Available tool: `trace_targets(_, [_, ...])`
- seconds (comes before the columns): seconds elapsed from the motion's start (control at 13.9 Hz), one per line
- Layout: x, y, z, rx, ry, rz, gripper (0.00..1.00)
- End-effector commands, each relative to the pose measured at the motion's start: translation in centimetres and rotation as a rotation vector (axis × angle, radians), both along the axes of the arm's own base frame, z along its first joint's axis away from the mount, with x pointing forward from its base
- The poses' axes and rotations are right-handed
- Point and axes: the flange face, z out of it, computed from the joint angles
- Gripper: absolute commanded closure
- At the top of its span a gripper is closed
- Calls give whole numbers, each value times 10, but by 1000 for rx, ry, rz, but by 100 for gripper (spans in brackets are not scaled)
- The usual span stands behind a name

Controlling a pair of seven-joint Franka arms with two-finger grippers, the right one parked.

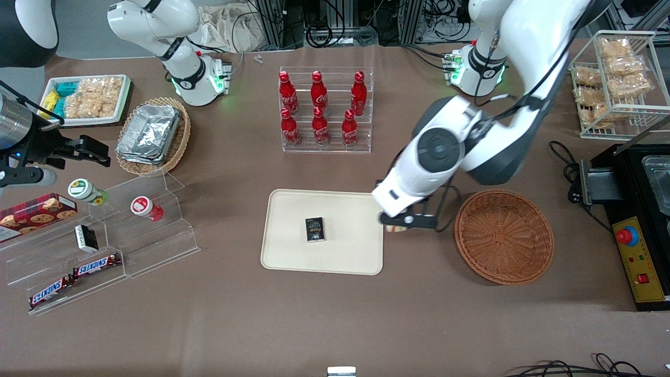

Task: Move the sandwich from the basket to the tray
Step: 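Lift the sandwich and carry it over the cream tray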

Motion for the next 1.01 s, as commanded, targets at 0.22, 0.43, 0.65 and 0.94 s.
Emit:
trace_targets(0.22, [14, -56, -125, -25, -49, 37, 100])
trace_targets(0.43, [13, -58, -145, -21, -70, 19, 53])
trace_targets(0.65, [18, -50, -118, 0, -98, 26, 0])
trace_targets(0.94, [21, -14, -22, 115, -128, 61, 0])
